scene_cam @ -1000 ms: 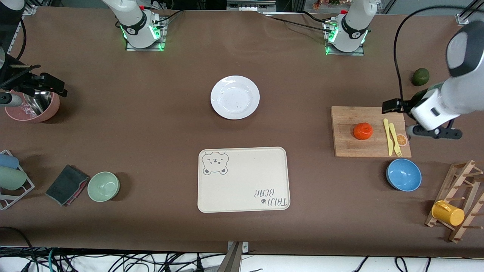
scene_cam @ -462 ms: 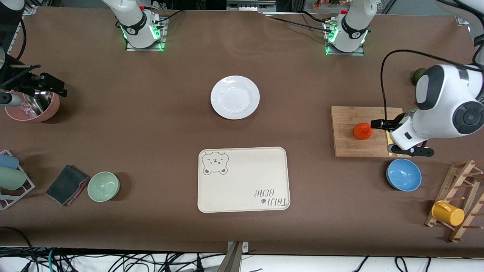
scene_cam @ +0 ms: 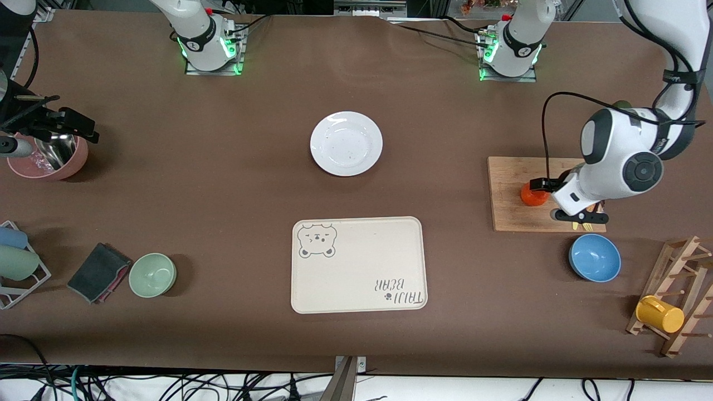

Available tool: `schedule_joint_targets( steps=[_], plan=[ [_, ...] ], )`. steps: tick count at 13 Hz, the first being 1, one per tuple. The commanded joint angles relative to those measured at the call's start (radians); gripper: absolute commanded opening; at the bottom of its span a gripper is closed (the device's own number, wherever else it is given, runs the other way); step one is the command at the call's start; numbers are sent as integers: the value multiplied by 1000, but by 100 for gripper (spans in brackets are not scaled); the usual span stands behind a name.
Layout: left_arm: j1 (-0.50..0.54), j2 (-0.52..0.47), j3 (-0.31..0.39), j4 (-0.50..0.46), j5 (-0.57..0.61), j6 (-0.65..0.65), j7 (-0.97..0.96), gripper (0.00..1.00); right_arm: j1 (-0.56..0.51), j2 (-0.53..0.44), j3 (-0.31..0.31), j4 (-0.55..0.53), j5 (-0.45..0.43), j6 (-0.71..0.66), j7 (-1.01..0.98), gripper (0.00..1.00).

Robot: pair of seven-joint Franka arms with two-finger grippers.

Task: Place orange and plate with both arms
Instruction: 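Reach the left gripper down to the orange and grasp it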

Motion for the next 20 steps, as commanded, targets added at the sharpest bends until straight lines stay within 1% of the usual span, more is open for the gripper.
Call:
schedule_joint_targets(
  steps=[1, 6, 10, 16, 17, 18, 19, 20],
  plan=[
    [2, 11, -2, -17, 8, 37, 14, 100, 5, 5, -4, 20, 12, -10, 6, 100],
    [4, 69, -2, -9, 8, 75, 14, 100, 5, 7, -4, 20, 12, -8, 6, 100],
    [2, 98, -2, -4, 7, 77, 14, 100, 5, 5, -4, 20, 12, -7, 6, 100],
    [1, 120, -2, 0, 2, 92, 4, 99, 5, 5, -4, 20, 12, -10, 6, 100],
    [1, 120, -2, 5, -11, 92, 5, 92, 5, 5, -4, 20, 12, -8, 6, 100],
    [-1, 120, -2, 6, -13, 91, 5, 77, 5, 5, -4, 20, 12, -8, 6, 100],
    [-1, 120, -2, 6, -13, 91, 4, 45, 5, 5, -4, 20, 12, -8, 6, 100],
    [-1, 120, -2, 6, -15, 91, 4, 36, 5, 5, -4, 20, 12, -8, 6, 100]
  ],
)
